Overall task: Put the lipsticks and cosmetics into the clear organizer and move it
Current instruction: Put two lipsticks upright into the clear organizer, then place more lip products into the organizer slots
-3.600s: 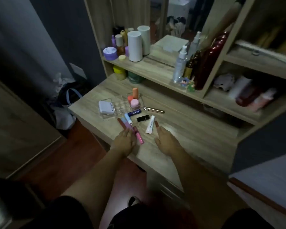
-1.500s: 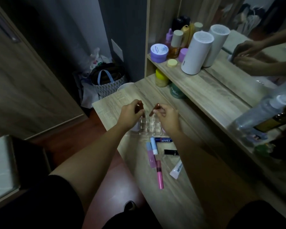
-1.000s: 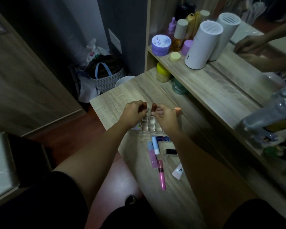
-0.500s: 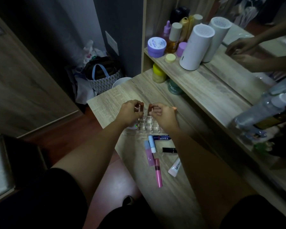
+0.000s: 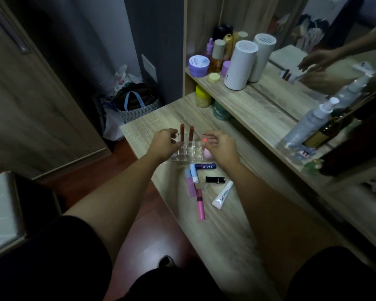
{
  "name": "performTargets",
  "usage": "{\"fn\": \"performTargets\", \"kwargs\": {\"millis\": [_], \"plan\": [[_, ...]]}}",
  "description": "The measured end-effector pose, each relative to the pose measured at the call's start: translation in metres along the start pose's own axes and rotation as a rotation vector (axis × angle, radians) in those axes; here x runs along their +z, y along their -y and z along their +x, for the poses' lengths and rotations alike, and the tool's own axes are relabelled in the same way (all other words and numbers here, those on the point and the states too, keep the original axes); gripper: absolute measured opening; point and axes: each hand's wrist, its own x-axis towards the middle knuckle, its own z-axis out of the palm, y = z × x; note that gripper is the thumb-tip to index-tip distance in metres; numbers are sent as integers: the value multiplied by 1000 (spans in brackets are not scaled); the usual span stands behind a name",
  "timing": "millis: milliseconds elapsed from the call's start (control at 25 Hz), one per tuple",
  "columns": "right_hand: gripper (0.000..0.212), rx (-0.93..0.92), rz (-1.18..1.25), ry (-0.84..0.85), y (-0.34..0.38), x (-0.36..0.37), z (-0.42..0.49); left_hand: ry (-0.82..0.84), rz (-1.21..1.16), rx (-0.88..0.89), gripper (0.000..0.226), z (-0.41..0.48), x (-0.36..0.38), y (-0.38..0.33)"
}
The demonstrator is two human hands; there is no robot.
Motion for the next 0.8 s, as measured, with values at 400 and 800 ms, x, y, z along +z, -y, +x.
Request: {"fn": "performTargets", "kwargs": {"millis": [400,800], "plan": [[33,107,-78,46,-53,-21,-69,107,91,-34,35,-81,52,20],[37,161,-547,137,-95,-46,-61,276,220,28,32,-97,84,34]]}}
